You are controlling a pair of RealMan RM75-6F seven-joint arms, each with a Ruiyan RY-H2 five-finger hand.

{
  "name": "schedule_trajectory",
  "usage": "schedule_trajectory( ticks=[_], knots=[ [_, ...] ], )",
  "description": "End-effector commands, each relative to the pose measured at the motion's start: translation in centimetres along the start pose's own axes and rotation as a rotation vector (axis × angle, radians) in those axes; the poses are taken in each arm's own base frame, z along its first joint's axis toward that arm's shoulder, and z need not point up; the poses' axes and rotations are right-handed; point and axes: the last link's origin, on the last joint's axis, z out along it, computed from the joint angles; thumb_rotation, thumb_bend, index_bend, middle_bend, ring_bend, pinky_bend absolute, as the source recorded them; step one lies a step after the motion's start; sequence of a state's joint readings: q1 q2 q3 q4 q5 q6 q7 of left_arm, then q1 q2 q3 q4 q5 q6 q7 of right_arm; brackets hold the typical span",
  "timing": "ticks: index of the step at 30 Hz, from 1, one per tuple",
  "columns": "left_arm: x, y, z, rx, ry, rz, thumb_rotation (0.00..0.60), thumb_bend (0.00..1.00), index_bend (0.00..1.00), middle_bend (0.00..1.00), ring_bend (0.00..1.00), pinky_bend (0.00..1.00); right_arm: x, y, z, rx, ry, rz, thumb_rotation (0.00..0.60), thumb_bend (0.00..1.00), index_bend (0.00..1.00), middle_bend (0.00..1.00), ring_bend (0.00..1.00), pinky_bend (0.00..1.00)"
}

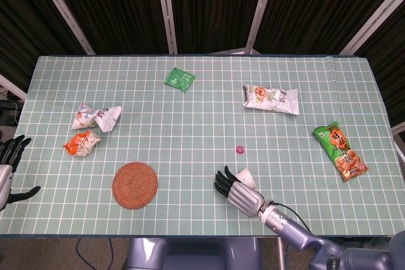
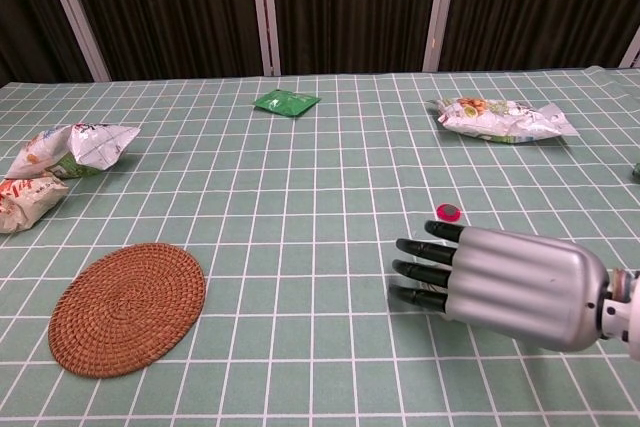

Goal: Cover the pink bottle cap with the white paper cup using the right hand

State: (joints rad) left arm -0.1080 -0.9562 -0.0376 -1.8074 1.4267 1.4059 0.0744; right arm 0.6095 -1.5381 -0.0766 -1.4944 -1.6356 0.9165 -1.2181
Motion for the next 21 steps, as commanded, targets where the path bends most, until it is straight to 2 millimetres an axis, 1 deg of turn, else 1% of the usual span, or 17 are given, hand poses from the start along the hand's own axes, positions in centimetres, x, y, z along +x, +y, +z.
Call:
schedule_trajectory(
  ticks=[1,3,6,9,13,17,18,21],
  knots=[
    [0.0,0.0,0.0,0.000,-0.001,0.001,0.600,0.00,0.00,0.00,0.00,0.00,-0.4,-0.1,0.0,0.002,0.001,-0.013,0.600,0.17,0.00,0.16,0.02,0.37],
    [0.0,0.1,0.0,-0.001,-0.001,0.001,0.600,0.00,0.00,0.00,0.00,0.00,-0.4,-0.2,0.0,0.002,0.012,-0.017,0.600,0.21,0.04,0.24,0.11,0.49],
    [-0.1,0.1,0.0,0.001,-0.001,0.000,0.600,0.00,0.00,0.00,0.00,0.00,-0.4,-0.1,0.1,0.001,0.046,-0.030,0.600,0.27,0.11,0.35,0.23,0.59],
    [0.0,0.1,0.0,0.002,-0.001,0.000,0.600,0.00,0.00,0.00,0.00,0.00,-0.4,0.1,0.2,-0.002,0.076,-0.015,0.600,0.30,0.16,0.40,0.28,0.62],
    [0.0,0.0,0.0,0.003,-0.002,-0.002,0.600,0.00,0.00,0.00,0.00,0.00,-0.2,0.9,0.6,-0.027,0.143,0.038,0.600,0.30,0.17,0.42,0.30,0.63],
    [0.0,0.0,0.0,0.003,-0.004,-0.004,0.600,0.00,0.00,0.00,0.00,0.00,0.1,2.4,1.2,-0.095,0.184,0.190,0.600,0.30,0.18,0.42,0.30,0.64],
    [-0.1,0.0,0.0,0.003,-0.005,-0.004,0.600,0.00,0.00,0.00,0.00,0.00,0.3,3.1,1.6,-0.135,0.192,0.273,0.600,0.30,0.18,0.42,0.30,0.64],
    [-0.1,0.0,0.1,0.003,-0.007,-0.006,0.600,0.00,0.00,0.00,0.00,0.00,0.5,4.7,2.3,-0.222,0.204,0.450,0.600,0.30,0.18,0.42,0.30,0.64]
  ],
)
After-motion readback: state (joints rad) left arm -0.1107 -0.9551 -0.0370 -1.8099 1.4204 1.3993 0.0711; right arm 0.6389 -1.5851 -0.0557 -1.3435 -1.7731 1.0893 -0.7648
